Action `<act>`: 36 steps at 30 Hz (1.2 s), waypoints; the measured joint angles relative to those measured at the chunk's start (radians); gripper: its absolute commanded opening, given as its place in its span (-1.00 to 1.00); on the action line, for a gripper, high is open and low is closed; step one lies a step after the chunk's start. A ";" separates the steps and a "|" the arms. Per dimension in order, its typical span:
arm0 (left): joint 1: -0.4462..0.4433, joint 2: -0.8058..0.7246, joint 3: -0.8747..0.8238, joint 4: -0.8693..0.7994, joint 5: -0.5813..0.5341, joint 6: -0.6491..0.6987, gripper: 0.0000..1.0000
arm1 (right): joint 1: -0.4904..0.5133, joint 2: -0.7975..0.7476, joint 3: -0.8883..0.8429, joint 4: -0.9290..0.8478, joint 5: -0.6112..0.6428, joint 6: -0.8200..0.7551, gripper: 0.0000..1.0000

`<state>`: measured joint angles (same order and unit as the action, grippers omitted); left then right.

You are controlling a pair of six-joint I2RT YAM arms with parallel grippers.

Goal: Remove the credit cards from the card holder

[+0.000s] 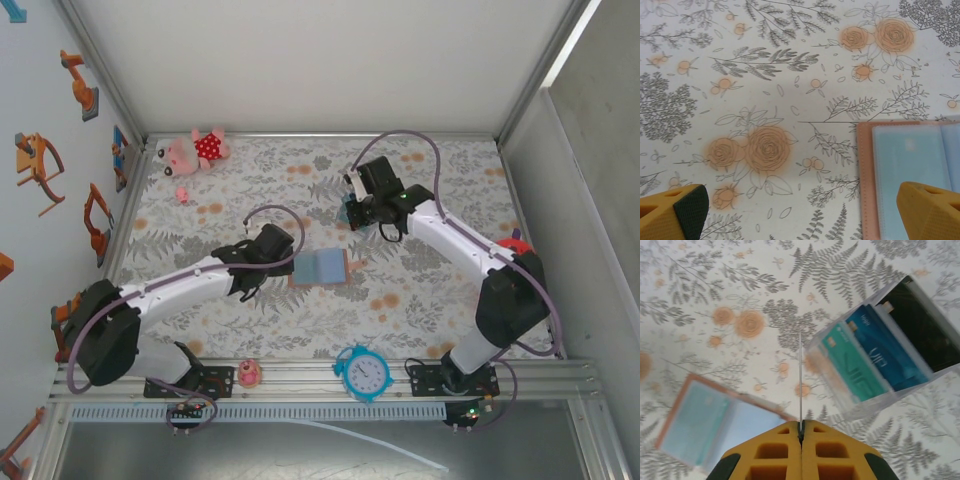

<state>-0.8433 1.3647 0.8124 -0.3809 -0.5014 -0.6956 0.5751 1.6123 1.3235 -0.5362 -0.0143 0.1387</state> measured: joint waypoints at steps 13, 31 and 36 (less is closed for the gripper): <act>0.026 -0.105 -0.049 0.008 -0.033 -0.006 0.94 | -0.064 0.177 0.057 -0.027 0.027 -0.275 -1.00; 0.033 -0.112 -0.054 0.008 -0.036 -0.006 0.94 | -0.110 0.285 0.170 -0.050 -0.029 -0.435 -1.00; 0.034 -0.119 -0.054 0.008 -0.038 -0.006 0.94 | -0.134 0.294 0.179 -0.055 -0.075 -0.451 -1.00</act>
<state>-0.8093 1.2453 0.7582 -0.3729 -0.5396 -0.7013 0.4412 1.9060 1.5021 -0.5911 -0.0895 -0.3126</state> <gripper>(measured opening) 0.969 0.040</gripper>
